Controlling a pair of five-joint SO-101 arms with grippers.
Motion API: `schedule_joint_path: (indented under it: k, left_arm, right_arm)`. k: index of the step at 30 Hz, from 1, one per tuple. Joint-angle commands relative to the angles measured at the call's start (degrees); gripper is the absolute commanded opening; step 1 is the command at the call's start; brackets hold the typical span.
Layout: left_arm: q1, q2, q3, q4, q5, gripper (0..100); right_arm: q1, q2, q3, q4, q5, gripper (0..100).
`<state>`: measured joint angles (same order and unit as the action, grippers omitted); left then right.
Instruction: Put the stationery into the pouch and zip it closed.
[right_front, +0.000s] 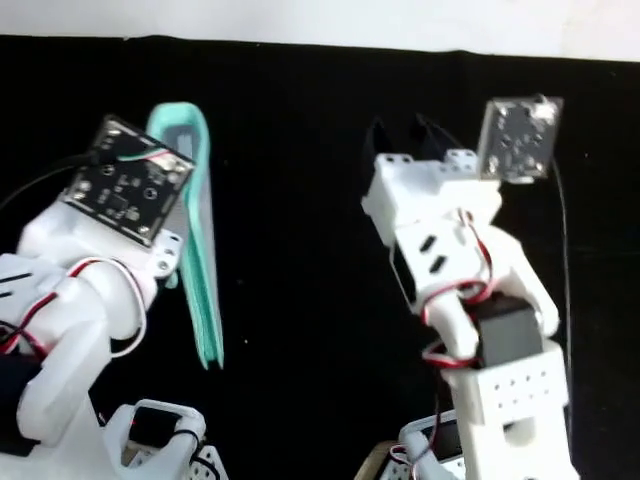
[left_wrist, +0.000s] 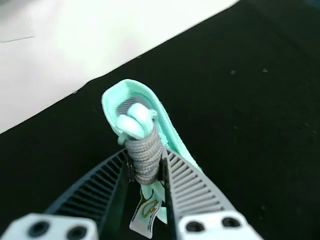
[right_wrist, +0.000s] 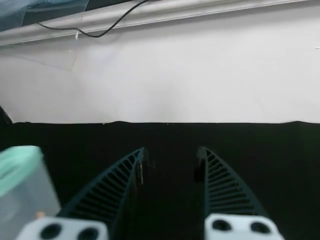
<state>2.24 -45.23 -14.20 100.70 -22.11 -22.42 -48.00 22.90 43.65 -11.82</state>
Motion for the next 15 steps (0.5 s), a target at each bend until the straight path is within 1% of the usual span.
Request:
schedule_joint_path:
  k: [1,5,7,9,13,15]
  left_arm:
    - [-4.0,-0.9,-2.5,-0.1,0.3,1]
    - [-6.3,-0.9,-2.5,-0.3,0.3,1]
    - [-6.3,-0.9,-2.5,-0.3,0.3,1]
    - [-6.3,-0.9,-2.6,-0.3,0.3,1]
    - [-6.3,-0.9,-2.6,-0.3,0.4,1]
    - [-6.4,-0.9,-2.6,-0.4,0.4,1]
  right_arm:
    - [0.7,3.5,-0.4,-2.9,-0.6,15.6]
    - [0.7,7.1,-5.5,-2.8,-0.1,15.6]
    - [0.7,9.4,-10.9,-1.7,2.5,15.6]
    - [0.4,12.7,-17.1,1.5,4.8,15.6]
    - [0.0,22.2,-30.6,9.7,5.7,15.6]
    - [-2.3,28.0,-37.2,14.0,5.8,15.6]
